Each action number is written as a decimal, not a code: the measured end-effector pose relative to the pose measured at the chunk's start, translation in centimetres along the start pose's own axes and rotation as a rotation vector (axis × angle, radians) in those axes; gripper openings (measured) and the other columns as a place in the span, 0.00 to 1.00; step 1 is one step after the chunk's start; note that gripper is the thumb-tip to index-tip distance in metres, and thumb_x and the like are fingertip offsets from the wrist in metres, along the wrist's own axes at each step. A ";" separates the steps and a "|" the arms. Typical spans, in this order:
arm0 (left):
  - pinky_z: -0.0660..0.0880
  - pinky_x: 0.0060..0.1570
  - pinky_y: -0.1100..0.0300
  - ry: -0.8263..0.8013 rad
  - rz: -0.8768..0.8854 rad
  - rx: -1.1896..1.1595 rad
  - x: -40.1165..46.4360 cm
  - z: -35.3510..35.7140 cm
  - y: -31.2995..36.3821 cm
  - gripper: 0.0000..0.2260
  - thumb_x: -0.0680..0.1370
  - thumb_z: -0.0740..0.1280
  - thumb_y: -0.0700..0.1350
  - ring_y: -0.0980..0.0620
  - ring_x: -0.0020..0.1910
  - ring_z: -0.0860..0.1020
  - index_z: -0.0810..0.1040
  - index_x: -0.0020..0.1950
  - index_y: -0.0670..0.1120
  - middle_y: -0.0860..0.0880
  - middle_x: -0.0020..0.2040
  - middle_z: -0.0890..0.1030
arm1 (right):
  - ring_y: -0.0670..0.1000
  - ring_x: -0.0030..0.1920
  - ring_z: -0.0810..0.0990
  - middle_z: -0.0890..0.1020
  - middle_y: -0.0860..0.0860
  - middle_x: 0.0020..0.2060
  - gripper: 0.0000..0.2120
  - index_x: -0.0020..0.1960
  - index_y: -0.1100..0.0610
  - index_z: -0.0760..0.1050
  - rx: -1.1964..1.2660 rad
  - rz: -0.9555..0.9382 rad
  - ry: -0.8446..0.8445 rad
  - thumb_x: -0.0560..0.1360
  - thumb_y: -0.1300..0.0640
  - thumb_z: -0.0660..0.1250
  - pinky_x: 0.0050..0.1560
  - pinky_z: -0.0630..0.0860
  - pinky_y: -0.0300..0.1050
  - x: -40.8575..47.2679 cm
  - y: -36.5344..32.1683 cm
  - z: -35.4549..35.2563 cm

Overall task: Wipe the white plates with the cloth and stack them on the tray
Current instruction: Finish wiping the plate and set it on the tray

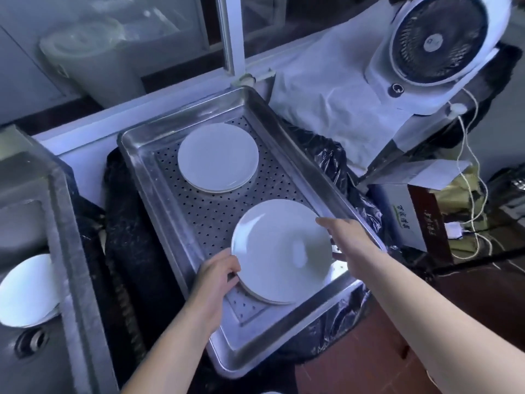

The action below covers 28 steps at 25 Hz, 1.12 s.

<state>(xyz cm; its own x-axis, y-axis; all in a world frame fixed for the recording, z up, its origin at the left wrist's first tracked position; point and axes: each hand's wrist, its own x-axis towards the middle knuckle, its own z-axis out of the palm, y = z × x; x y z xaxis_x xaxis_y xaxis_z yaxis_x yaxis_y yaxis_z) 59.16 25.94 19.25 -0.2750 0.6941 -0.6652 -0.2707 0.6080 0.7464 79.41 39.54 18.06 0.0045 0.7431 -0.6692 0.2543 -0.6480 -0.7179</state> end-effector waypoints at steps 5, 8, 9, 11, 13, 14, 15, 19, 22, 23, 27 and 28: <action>0.71 0.60 0.56 0.061 0.000 0.059 -0.1 0.7 0.2 0.13 0.73 0.62 0.37 0.51 0.51 0.80 0.82 0.54 0.40 0.47 0.51 0.86 | 0.58 0.56 0.80 0.83 0.54 0.55 0.17 0.60 0.59 0.79 -0.068 0.025 -0.023 0.75 0.51 0.71 0.64 0.74 0.61 0.9 0.3 -0.3; 0.72 0.64 0.49 0.092 -0.016 0.056 -0.3 0.8 0.1 0.15 0.69 0.62 0.40 0.48 0.49 0.78 0.81 0.52 0.42 0.42 0.52 0.84 | 0.58 0.58 0.78 0.82 0.53 0.56 0.14 0.60 0.59 0.80 -0.119 0.016 -0.044 0.77 0.54 0.70 0.65 0.73 0.61 0.4 0.3 -0.5; 0.72 0.67 0.47 0.100 -0.026 0.062 -0.5 0.9 0.2 0.16 0.68 0.62 0.41 0.46 0.50 0.78 0.81 0.53 0.41 0.41 0.53 0.84 | 0.60 0.57 0.79 0.82 0.56 0.54 0.12 0.57 0.61 0.81 -0.135 0.003 -0.041 0.77 0.55 0.69 0.65 0.73 0.63 0.3 0.3 -0.5; 0.70 0.70 0.45 0.126 -0.042 0.093 -0.9 1.3 0.2 0.19 0.65 0.62 0.42 0.40 0.56 0.79 0.81 0.54 0.42 0.43 0.54 0.84 | 0.67 0.58 0.78 0.77 0.66 0.59 0.17 0.56 0.70 0.77 -0.155 -0.027 -0.045 0.76 0.57 0.69 0.61 0.75 0.64 0.0 0.4 -0.7; 0.69 0.71 0.44 0.134 -0.055 0.125 -1.0 1.5 0.1 0.20 0.64 0.63 0.43 0.41 0.59 0.79 0.82 0.54 0.44 0.45 0.55 0.84 | 0.51 0.44 0.65 0.66 0.49 0.43 0.23 0.60 0.73 0.72 -0.167 -0.053 -0.074 0.74 0.56 0.68 0.50 0.75 0.56 0.0 0.3 -0.9; 0.69 0.72 0.44 0.136 -0.054 0.138 -1.1 1.7 0.1 0.19 0.64 0.63 0.43 0.42 0.60 0.79 0.82 0.53 0.46 0.47 0.55 0.85 | 0.55 0.42 0.70 0.73 0.71 0.56 0.22 0.60 0.72 0.73 -0.165 -0.052 -0.087 0.74 0.57 0.68 0.48 0.72 0.53 -0.2 0.1 -1.1; 0.69 0.71 0.45 0.140 -0.053 0.146 -1.3 1.9 0.3 0.19 0.64 0.63 0.43 0.43 0.61 0.79 0.83 0.53 0.47 0.48 0.54 0.85 | 0.55 0.43 0.70 0.75 0.63 0.39 0.19 0.60 0.71 0.75 -0.153 -0.038 -0.097 0.76 0.58 0.67 0.50 0.73 0.54 -0.2 0.2 -1.3; 0.73 0.68 0.51 0.117 -0.061 0.112 -2.6 2.8 0.5 0.18 0.74 0.61 0.36 0.46 0.64 0.78 0.83 0.57 0.47 0.50 0.55 0.86 | 0.55 0.45 0.76 0.79 0.53 0.43 0.12 0.60 0.63 0.79 -0.105 0.022 -0.196 0.78 0.60 0.66 0.56 0.77 0.57 -0.2 -0.1 -2.5; 0.68 0.72 0.49 0.186 -0.053 0.035 -3.2 3.4 -0.3 0.21 0.77 0.63 0.35 0.48 0.69 0.74 0.79 0.66 0.52 0.50 0.66 0.80 | 0.52 0.40 0.73 0.76 0.53 0.41 0.11 0.57 0.64 0.77 -0.178 -0.074 -0.308 0.79 0.59 0.65 0.44 0.70 0.46 -0.6 -0.1 -3.2; 0.66 0.73 0.50 0.263 -0.050 0.008 -3.5 3.8 -0.7 0.25 0.78 0.65 0.36 0.48 0.72 0.71 0.72 0.74 0.53 0.49 0.72 0.75 | 0.50 0.43 0.75 0.77 0.51 0.45 0.09 0.58 0.60 0.77 -0.232 -0.155 -0.330 0.79 0.59 0.64 0.44 0.71 0.45 -0.9 -0.1 -3.5; 0.60 0.74 0.52 0.522 0.059 0.125 -7.6 7.1 -3.3 0.33 0.80 0.70 0.49 0.55 0.78 0.59 0.60 0.81 0.61 0.58 0.79 0.62 | 0.51 0.77 0.61 0.62 0.48 0.77 0.29 0.78 0.47 0.63 -0.588 -0.615 -0.390 0.79 0.49 0.65 0.75 0.61 0.55 -2.9 2.1 -4.3; 0.58 0.75 0.53 0.568 0.121 0.200 -9.2 7.8 -4.5 0.33 0.79 0.71 0.52 0.58 0.79 0.57 0.59 0.80 0.61 0.60 0.79 0.59 | 0.50 0.79 0.54 0.56 0.47 0.80 0.30 0.79 0.45 0.60 -0.662 -0.710 -0.435 0.79 0.46 0.64 0.77 0.55 0.56 -4.1 3.0 -4.2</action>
<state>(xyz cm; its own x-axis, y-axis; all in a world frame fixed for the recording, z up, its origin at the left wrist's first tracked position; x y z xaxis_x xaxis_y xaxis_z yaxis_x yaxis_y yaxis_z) 70.14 19.83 22.12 -0.7565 0.4828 -0.4412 -0.0431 0.6363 0.7702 84.19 35.25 19.41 -0.6645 0.7066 -0.2434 0.5390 0.2275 -0.8110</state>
